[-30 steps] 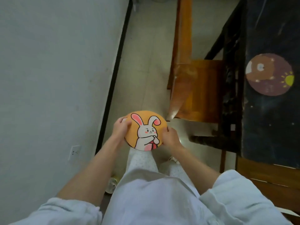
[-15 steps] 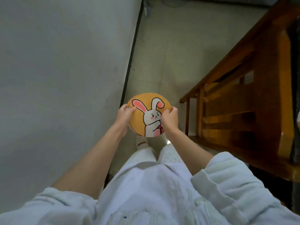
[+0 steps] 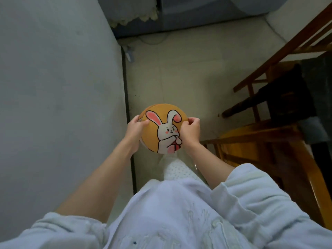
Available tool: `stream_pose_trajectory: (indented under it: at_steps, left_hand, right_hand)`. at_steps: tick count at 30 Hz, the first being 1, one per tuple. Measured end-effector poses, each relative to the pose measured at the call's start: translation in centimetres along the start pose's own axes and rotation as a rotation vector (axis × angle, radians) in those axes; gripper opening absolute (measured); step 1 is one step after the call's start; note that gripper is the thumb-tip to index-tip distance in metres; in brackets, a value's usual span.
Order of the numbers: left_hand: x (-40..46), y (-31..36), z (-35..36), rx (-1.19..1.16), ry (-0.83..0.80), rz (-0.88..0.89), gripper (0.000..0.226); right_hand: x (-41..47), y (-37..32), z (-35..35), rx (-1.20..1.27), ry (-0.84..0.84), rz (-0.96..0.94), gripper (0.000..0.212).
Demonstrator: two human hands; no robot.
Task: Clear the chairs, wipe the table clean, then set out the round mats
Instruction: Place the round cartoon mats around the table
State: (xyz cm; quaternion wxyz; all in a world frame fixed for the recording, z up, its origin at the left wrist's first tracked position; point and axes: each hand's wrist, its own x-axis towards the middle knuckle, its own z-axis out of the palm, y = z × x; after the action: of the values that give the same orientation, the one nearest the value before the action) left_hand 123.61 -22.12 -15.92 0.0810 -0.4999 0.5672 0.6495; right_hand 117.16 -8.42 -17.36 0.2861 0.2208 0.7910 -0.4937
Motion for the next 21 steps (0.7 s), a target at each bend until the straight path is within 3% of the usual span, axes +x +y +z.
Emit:
stream_pose_trajectory:
  at_steps: [4, 9, 15, 18, 21]
  left_hand:
    - [4.7, 8.0, 1.9, 0.056, -0.072, 0.051, 0.020]
    - [9.4, 15.8, 5.0, 0.121, -0.170, 0.051, 0.018]
    - [16.4, 25.6, 12.7, 0.360, -0.448, 0.078, 0.019]
    - [18.2, 29.2, 16.6, 0.541, -0.582, 0.079, 0.032]
    - [18.8, 31.7, 21.2, 0.674, -0.697, 0.098, 0.022]
  right_hand:
    - [4.3, -6.6, 0.7, -0.014, 0.044, -0.071, 0.034]
    - [8.6, -12.3, 0.1, 0.096, 0.139, -0.036, 0.031]
    - [14.9, -18.1, -2.8, 0.324, 0.394, 0.058, 0.014]
    - [16.4, -19.4, -4.2, 0.390, 0.510, 0.083, 0.016]
    - [17.4, -20.2, -6.3, 0.436, 0.621, 0.086, 0.019]
